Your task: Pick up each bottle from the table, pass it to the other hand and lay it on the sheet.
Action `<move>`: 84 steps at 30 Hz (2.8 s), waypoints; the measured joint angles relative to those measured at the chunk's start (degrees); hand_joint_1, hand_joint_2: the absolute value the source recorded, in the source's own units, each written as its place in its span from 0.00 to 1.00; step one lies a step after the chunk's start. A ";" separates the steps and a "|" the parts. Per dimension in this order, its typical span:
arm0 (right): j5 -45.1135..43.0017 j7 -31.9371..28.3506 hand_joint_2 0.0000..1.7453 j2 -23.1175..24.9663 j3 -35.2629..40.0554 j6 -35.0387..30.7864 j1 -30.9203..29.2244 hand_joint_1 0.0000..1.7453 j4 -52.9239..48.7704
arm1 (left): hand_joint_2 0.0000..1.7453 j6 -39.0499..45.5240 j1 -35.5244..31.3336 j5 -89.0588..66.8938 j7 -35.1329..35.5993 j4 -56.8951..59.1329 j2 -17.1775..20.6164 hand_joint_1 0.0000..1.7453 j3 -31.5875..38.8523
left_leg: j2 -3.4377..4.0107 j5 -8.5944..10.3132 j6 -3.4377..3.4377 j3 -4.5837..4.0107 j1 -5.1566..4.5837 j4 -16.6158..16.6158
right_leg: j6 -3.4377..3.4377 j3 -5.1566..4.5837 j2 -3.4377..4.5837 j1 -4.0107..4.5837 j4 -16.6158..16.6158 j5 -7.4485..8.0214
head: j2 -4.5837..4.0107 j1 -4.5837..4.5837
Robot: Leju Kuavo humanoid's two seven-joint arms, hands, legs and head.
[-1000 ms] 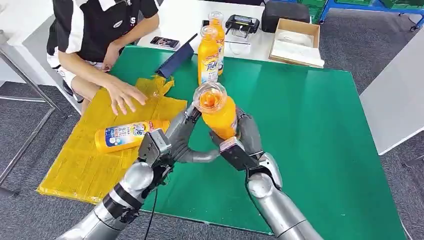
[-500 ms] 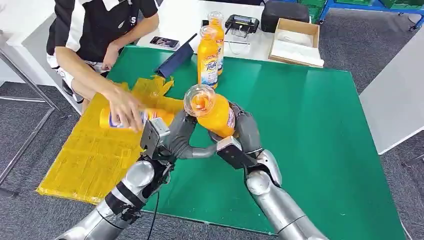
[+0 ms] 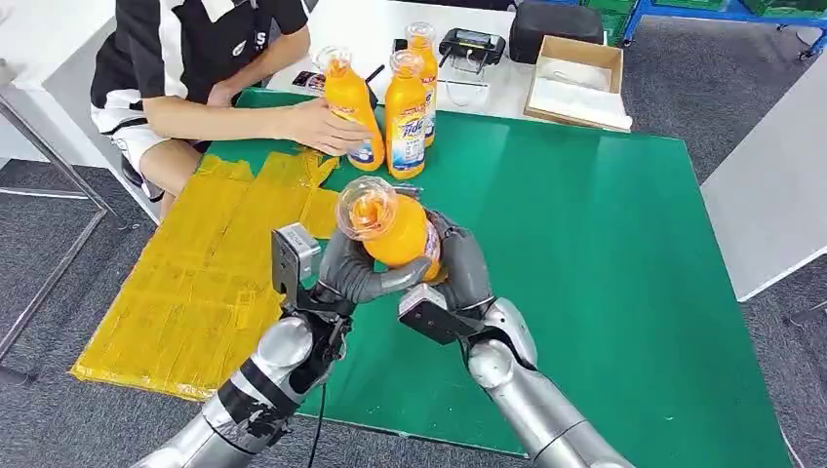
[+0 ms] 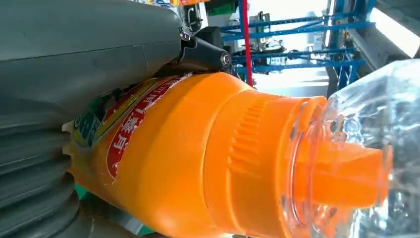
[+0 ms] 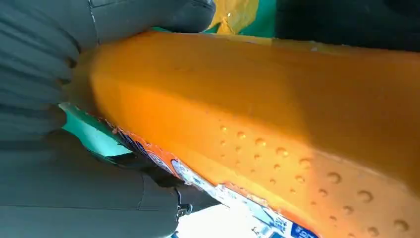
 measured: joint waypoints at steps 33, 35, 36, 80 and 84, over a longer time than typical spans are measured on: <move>-18.59 6.27 0.00 -5.88 -17.57 10.71 14.07 0.00 -28.42 | 1.00 17.62 -11.52 -63.82 13.33 14.05 9.79 1.00 10.48 | -0.07 0.03 0.00 -0.01 -0.01 0.02 | 0.00 -0.07 -0.04 -0.02 0.03 0.02 | 0.00 0.00; -15.61 6.21 1.00 -6.55 -18.90 9.81 15.53 0.00 -32.90 | 1.00 17.32 -15.19 -78.76 20.29 20.87 10.34 1.00 7.96 | -0.04 0.02 0.00 -0.01 -0.02 0.02 | 0.00 -0.08 -0.03 -0.03 0.03 0.02 | 0.00 0.00; -14.64 6.21 1.00 -6.82 -19.52 9.57 16.26 0.00 -34.72 | 1.00 16.67 -16.88 -82.75 22.15 24.50 10.34 1.00 6.61 | -0.03 0.02 0.00 -0.01 -0.02 0.02 | 0.00 -0.06 -0.02 -0.03 0.04 0.02 | 0.00 0.02; -9.24 11.02 1.00 -9.55 -30.31 12.66 26.27 0.00 -49.72 | 1.00 16.40 -16.33 -60.96 5.35 46.54 8.68 0.00 17.65 | 0.03 0.02 0.01 -0.04 -0.03 0.00 | 0.02 -0.03 0.04 -0.03 0.06 0.04 | 0.00 0.02; -10.95 10.38 1.00 -9.97 -30.31 11.89 26.30 0.00 -49.00 | 1.00 18.91 -10.98 -54.23 2.38 31.48 9.57 0.00 20.96 | 0.05 -0.02 0.00 -0.04 -0.04 0.00 | 0.01 -0.05 0.05 -0.03 0.05 0.02 | 0.00 0.02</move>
